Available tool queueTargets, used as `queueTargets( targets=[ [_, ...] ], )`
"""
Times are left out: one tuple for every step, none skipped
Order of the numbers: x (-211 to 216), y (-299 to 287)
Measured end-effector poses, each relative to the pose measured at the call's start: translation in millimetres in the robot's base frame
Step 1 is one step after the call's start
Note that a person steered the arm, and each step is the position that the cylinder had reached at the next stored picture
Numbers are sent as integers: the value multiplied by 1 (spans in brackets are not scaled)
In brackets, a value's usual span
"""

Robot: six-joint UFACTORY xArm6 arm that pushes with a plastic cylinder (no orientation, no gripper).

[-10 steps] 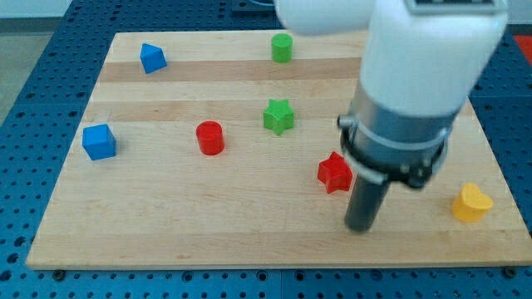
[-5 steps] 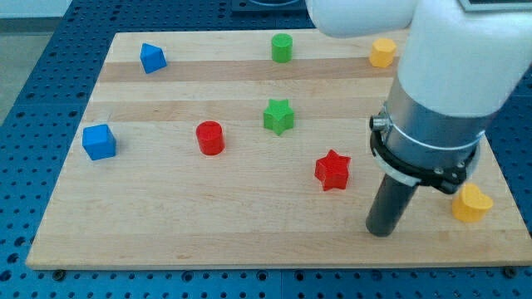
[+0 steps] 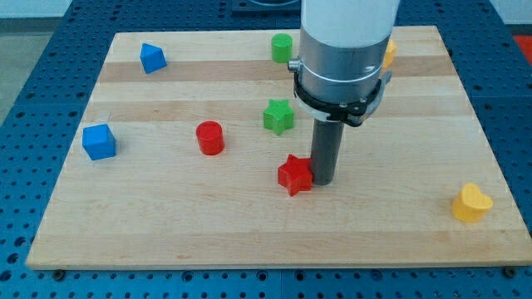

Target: Move the red star to the bottom side of the green star

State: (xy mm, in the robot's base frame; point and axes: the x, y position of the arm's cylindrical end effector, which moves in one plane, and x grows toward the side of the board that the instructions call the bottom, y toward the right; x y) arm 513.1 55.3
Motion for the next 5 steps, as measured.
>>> queueTargets(
  targets=[
    [0,-6],
    [0,-6],
    [0,-16],
    [0,-15],
    [0,-15]
  ],
)
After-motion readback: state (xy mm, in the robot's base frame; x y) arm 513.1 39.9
